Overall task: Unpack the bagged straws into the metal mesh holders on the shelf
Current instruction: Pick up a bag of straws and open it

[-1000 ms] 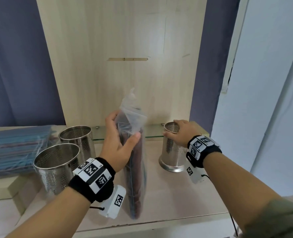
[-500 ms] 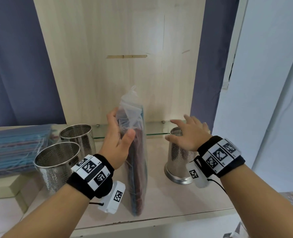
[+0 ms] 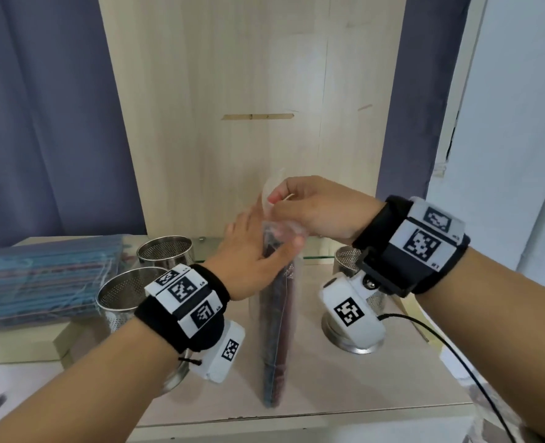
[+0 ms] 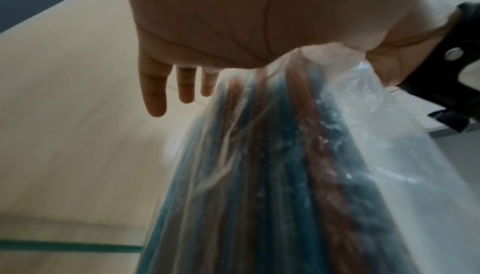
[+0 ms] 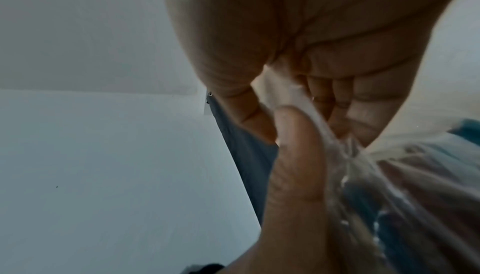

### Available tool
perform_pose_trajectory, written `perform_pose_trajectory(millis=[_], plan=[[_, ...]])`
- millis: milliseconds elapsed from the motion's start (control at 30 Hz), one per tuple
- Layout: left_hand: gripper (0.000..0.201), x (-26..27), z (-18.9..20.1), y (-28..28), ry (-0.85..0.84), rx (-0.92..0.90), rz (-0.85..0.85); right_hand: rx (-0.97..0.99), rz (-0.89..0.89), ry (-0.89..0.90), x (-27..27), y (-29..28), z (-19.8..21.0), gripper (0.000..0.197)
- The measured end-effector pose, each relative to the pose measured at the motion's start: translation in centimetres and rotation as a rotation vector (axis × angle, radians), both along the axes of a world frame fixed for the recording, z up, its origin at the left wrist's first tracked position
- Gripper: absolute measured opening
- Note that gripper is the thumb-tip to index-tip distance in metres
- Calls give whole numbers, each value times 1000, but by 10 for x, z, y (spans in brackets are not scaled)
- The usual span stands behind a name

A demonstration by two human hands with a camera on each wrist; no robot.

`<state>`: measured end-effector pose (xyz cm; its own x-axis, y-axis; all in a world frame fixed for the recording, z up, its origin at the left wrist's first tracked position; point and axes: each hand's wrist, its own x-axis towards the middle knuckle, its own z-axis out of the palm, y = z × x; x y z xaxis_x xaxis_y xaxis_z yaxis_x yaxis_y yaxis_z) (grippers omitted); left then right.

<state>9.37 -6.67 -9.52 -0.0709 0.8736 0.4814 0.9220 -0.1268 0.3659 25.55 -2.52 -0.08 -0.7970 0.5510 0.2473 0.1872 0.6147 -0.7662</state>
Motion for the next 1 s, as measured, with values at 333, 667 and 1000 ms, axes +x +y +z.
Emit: perform_pose_trajectory(millis=[333, 667, 1000], plan=[[86, 4, 53, -2, -548, 122, 125, -510, 39, 91, 16, 13, 7, 21], [17, 9, 61, 9, -1052, -39, -55, -547, -124, 115, -27, 37, -4, 19], [11, 15, 62, 24, -1113, 126, 27, -532, -283, 127, -26, 50, -3, 27]])
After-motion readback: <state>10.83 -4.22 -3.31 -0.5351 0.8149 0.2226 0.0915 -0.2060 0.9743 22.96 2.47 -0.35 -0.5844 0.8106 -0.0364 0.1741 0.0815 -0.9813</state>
